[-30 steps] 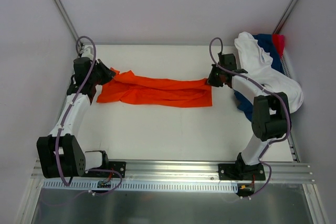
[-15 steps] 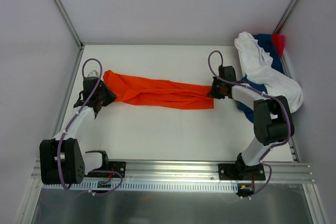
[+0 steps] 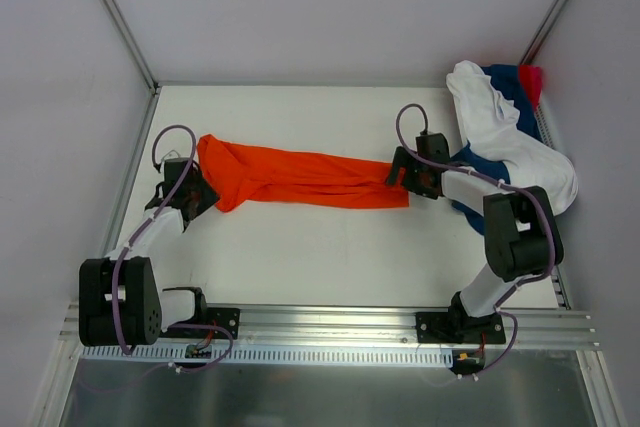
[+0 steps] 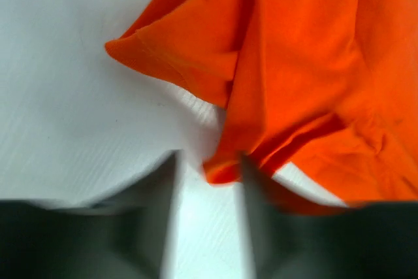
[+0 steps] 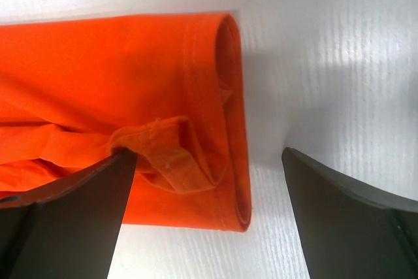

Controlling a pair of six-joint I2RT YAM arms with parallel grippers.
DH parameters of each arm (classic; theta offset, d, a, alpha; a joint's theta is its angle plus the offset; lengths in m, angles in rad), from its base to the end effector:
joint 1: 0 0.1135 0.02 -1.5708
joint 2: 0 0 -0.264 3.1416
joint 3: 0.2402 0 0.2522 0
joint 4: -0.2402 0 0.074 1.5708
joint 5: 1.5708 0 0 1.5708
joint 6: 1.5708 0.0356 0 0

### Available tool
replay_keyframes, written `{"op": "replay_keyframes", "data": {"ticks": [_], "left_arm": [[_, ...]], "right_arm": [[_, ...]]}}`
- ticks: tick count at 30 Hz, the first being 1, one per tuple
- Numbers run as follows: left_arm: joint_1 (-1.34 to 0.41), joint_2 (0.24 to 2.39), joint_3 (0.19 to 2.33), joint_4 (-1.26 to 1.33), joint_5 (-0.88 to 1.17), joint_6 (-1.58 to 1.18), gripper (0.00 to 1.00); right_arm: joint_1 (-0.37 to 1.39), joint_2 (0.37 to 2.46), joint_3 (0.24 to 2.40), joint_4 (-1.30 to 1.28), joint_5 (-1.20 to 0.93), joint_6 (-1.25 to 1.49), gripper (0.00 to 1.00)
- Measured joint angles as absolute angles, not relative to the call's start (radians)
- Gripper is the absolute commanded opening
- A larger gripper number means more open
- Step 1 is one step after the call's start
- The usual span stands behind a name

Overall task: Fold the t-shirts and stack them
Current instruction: Fold the other side of the tshirt into a rectangle, then rotate the tshirt 90 degrees

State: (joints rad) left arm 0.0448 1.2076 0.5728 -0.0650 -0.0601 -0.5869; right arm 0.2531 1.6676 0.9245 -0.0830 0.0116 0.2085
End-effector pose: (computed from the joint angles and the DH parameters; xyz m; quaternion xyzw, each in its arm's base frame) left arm 0.2425 0.0130 0.1928 -0.2935 0.8575 -0.0867 0.4136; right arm 0.3300 0.0849 0.1741 -0.0187 0.9313 0.0780 0.3554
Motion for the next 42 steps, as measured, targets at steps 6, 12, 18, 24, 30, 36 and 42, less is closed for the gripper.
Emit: {"op": "replay_keyframes", "data": {"ticks": [6,12,18,24,30,36,42], "left_arm": [[0.045,1.21,0.573,-0.067,-0.147,-0.609,0.89],[0.046,1.123,0.574,-0.094,-0.225,-0.646,0.89],[0.046,1.058,0.623,-0.091,-0.215,-0.665,0.83],[0.045,1.288,0.739,-0.044,-0.176,-0.682,0.75],[0.046,1.521,0.751,0.019,-0.122,-0.695,0.44],[0.046,1.666,0.859,0.073,-0.08,-0.701,0.04],[0.045,1.683,0.884,0.094,-0.06,-0.699,0.0]], "right_arm": [[0.253,1.617,0.889,-0.116,0.048,0.201,1.0],[0.262,1.443,0.864,-0.171,0.073,0.197,1.0],[0.309,1.201,0.822,-0.193,0.083,0.204,0.99],[0.407,0.975,0.742,-0.237,0.103,0.229,1.0],[0.434,0.769,0.669,-0.311,0.127,0.249,0.99],[0.435,0.601,0.603,-0.383,0.152,0.259,1.0],[0.436,0.56,0.539,-0.414,0.158,0.275,0.99]]}}
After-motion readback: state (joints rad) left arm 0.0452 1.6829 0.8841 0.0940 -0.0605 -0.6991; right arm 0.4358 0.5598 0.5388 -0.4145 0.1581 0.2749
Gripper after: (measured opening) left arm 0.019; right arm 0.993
